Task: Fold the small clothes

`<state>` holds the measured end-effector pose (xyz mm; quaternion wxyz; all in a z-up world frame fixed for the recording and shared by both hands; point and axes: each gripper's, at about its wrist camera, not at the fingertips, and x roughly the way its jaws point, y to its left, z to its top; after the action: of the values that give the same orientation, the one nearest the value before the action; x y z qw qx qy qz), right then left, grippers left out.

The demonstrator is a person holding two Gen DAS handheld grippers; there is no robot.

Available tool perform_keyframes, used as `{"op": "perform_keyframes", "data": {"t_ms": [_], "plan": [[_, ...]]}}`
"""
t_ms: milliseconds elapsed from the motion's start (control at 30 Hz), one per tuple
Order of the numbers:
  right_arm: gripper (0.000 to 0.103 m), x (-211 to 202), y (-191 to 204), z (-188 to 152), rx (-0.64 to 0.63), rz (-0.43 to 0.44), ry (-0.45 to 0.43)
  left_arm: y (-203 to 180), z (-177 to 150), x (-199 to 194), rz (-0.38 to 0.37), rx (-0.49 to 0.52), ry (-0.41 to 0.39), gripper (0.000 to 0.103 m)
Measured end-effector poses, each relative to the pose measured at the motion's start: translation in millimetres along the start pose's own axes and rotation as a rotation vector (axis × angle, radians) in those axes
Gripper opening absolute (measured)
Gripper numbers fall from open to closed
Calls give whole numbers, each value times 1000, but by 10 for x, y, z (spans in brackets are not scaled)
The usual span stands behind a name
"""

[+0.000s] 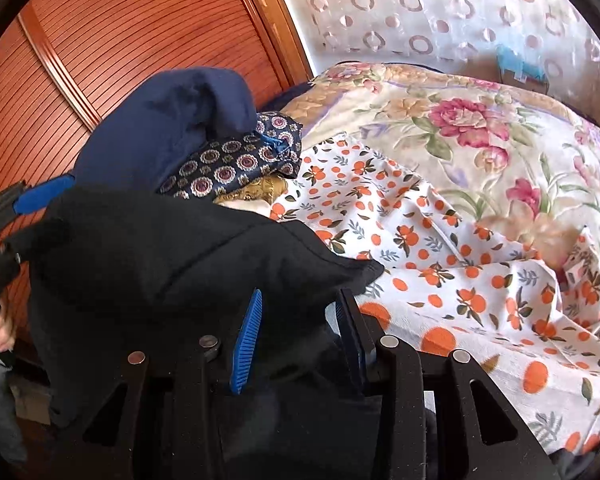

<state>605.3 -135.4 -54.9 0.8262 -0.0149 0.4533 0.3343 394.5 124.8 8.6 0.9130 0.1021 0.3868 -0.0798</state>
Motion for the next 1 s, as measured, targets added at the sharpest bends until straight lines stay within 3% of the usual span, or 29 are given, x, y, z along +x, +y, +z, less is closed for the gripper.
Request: {"op": "perform_keyframes", "data": {"t_ms": [33,167,233,333,600,733,900,1000], "plan": [[38,20,3,-6,10,-5,9,-10,-2,-10,13,9,2,38],[10,114,41,-25,21,-46,44,-62,-34,-35,44,34,8,25],[8,79,106,-68,8,-47,43,-85,-69,-58,46,50,9,15],[6,7,167,-88,-18,-50,8,-132,-86,-98,50,75,-1,9],[5,-551,319,-58,-52,-70,-210,-57,164,-465,90,48,-149,7],[5,-881,431,-109,-68,-65,-301,22,269,-554,119,37,-175,7],[5,-1192,574,-486,-131,-37,-348,-24,107,-745,95,25,-211,7],[5,-1260,614,-833,-165,-33,-324,-118,-158,-823,70,32,-209,7]]}}
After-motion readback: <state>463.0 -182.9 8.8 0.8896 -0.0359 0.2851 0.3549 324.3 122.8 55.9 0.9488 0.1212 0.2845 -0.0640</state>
